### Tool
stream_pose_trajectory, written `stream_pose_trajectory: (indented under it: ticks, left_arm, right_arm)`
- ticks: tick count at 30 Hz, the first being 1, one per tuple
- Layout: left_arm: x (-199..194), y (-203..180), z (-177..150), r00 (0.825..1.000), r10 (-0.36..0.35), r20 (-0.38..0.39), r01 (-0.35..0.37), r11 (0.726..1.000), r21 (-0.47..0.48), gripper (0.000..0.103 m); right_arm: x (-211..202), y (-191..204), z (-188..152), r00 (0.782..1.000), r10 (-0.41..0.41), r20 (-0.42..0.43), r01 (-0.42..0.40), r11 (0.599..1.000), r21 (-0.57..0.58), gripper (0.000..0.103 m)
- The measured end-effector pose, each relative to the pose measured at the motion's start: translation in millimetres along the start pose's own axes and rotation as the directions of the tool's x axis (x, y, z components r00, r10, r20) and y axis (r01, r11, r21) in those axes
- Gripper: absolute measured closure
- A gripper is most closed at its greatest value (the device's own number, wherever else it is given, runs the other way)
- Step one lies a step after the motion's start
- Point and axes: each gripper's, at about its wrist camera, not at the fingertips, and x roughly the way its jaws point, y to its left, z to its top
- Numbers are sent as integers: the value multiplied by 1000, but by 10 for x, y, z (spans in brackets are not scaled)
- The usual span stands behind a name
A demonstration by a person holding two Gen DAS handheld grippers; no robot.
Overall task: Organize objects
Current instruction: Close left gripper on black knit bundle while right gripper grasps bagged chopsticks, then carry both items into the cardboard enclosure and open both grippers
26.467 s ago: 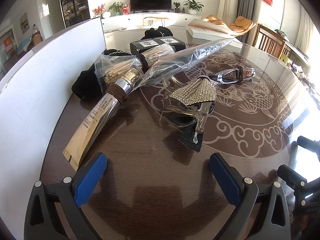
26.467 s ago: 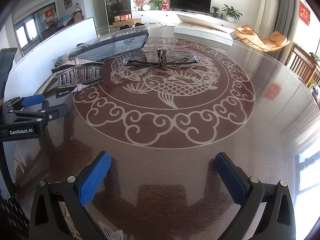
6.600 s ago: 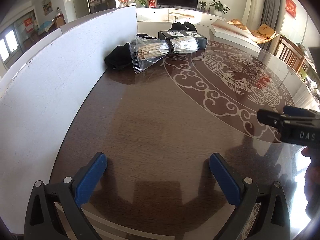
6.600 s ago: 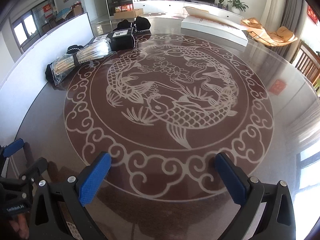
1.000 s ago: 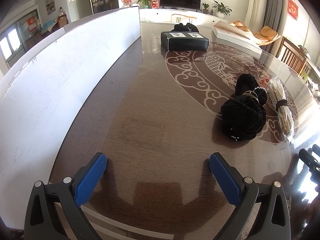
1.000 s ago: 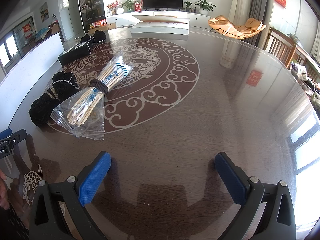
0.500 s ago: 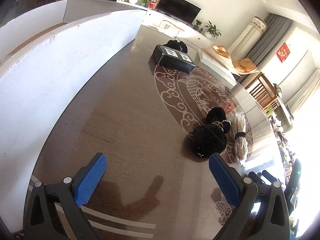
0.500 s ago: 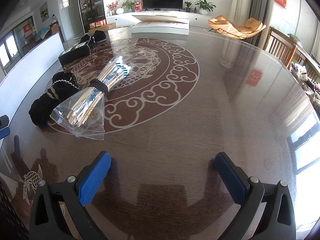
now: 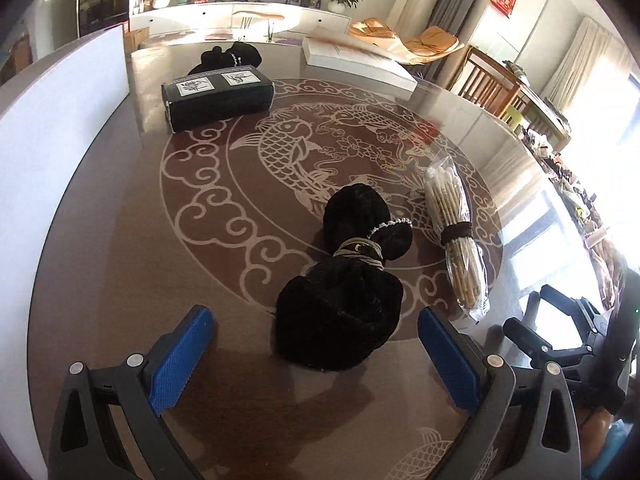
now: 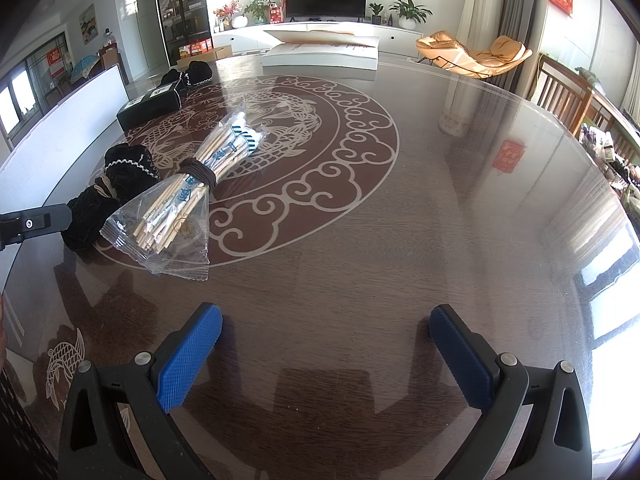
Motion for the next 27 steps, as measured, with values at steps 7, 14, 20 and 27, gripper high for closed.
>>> stream_pose_trajectory:
  ticks: [7,14,20,27]
  left_arm:
    - [-89,74,-190,980,162,113,-172,981,91,75]
    - [-386,429,-244,974,167,156,-159,985,-65,75]
    - [-663,381,-343,958,172,228,-163,985,-59,75]
    - [-1325,567,-154,939,166,300,-129,982,-140,75]
  right_arm:
    - [-33,47,217,995,99,-14,-99,994,38,2]
    - [332,833,937,982,108,-157,-118,991,-58,24]
    - [414,942,893,984,71,-164,-78,996,-32,72]
    - [-188,1108,1102,972,231,-37,-232,973,-20,73]
